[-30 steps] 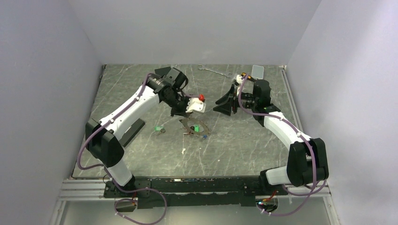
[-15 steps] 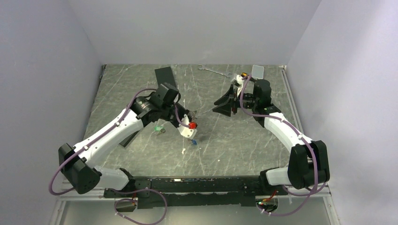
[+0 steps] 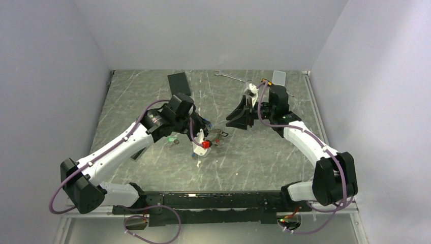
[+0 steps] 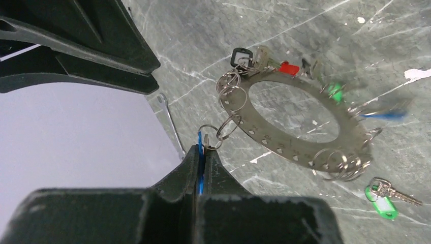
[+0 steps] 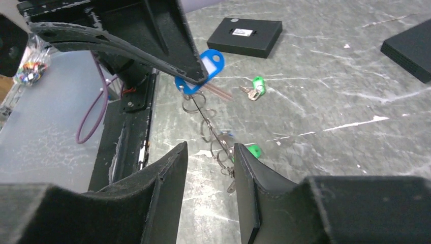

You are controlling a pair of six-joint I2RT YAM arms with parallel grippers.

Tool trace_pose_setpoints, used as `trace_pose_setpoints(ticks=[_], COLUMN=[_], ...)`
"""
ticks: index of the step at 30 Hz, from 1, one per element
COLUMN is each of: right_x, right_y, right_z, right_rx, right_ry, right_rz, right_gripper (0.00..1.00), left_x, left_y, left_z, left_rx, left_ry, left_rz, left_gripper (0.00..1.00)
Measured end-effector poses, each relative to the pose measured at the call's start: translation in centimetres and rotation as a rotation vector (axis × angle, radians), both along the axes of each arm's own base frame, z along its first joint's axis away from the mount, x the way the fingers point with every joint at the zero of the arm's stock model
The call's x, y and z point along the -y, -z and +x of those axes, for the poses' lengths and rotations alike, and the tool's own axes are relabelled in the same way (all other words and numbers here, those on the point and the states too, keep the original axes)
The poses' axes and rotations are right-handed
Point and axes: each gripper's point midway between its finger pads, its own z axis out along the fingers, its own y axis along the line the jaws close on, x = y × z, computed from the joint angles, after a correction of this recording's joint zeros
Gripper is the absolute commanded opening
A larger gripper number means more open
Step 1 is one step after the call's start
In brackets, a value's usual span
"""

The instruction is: Remove the keys from the keyring

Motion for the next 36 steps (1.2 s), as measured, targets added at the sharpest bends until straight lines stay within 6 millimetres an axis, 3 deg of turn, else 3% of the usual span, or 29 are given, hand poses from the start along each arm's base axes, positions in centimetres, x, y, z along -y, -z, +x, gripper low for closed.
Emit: trace_pose_setpoints(ticks=[10, 22, 36], right_x=[-1.7, -2.8, -2.6], right_y=[0.1, 0.6, 0.5], right_z=[-2.3, -2.4, -1.1], right_rx=[0.004, -0.018, 0.049], right_ry=[-0.091, -0.063, -0.021], right_rz=[-0.044, -0.074, -0.08], right_gripper=[0.39, 0.39, 0.41], left_x=[0.1, 0.6, 0.6], left_y=[0.2, -0.5, -0.4], left_z=[0.1, 0.6, 0.4], left_rx=[-0.022, -0.096, -0.123], left_ry=[-0.011, -0.07, -0.083], left_rz=[0.006, -0.006, -0.015], left_gripper=[0.0, 0.0, 0.0])
